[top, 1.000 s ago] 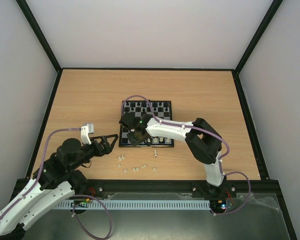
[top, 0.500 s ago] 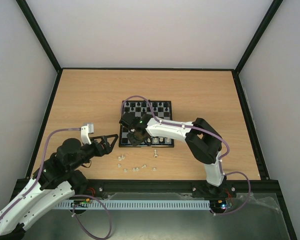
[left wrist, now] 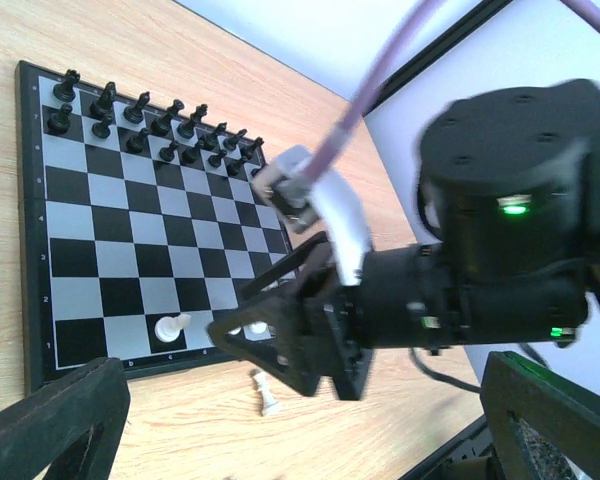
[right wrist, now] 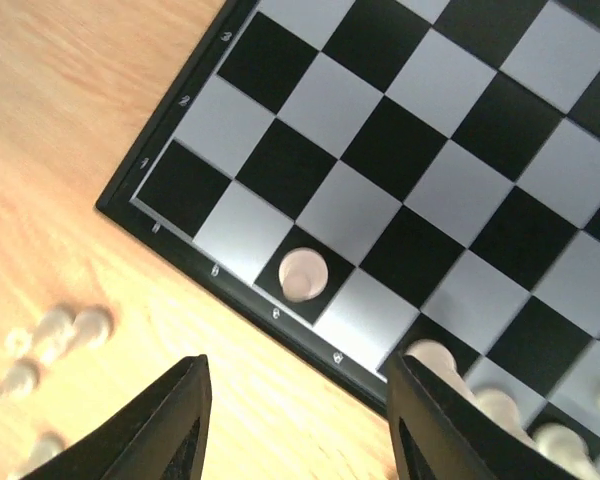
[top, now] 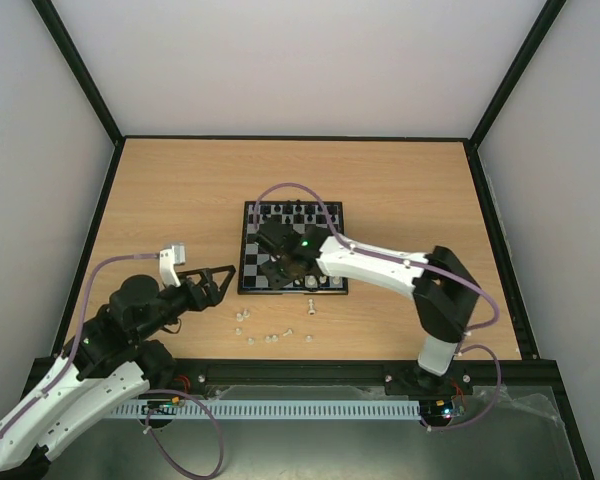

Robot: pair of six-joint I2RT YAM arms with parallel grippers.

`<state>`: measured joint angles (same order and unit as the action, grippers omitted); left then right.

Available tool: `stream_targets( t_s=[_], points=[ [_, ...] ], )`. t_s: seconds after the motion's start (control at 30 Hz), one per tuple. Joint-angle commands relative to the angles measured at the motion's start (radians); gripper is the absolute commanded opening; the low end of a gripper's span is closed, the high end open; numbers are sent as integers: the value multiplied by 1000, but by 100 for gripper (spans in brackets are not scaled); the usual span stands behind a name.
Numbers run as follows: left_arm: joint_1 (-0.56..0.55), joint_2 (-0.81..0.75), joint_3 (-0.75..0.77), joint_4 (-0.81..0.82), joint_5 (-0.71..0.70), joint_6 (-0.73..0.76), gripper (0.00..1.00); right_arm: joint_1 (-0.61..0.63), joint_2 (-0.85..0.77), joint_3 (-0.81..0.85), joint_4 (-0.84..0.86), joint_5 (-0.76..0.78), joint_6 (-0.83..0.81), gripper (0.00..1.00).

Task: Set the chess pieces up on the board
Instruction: Place the chess piece on the chessboard, then pick up the chess piece at the center of the board.

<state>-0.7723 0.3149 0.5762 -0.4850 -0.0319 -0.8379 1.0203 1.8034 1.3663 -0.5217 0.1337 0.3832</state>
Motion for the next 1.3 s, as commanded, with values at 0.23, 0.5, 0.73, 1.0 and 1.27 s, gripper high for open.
stream_targets(
  t_s=[0.23,0.5,0.73,1.0,1.27],
  points=[
    [-4,92,42,-7,-5,0,99,-3,-366,-247,18,-53,66,67],
    [-4,346,54,-63,66,53,99,-3,-549,-367,49,-110,99,67],
    [-21,490,-8,-3,127,28,94,-2,-622,-423,53,-112,101,67],
    [-154,621,-11,-4,-60,-85,76,-2,-668,-482,76,-143,100,66],
    [-190,804,8,0,-152,-133,53,-3,-710,-530,102,-173,84,66]
  ],
)
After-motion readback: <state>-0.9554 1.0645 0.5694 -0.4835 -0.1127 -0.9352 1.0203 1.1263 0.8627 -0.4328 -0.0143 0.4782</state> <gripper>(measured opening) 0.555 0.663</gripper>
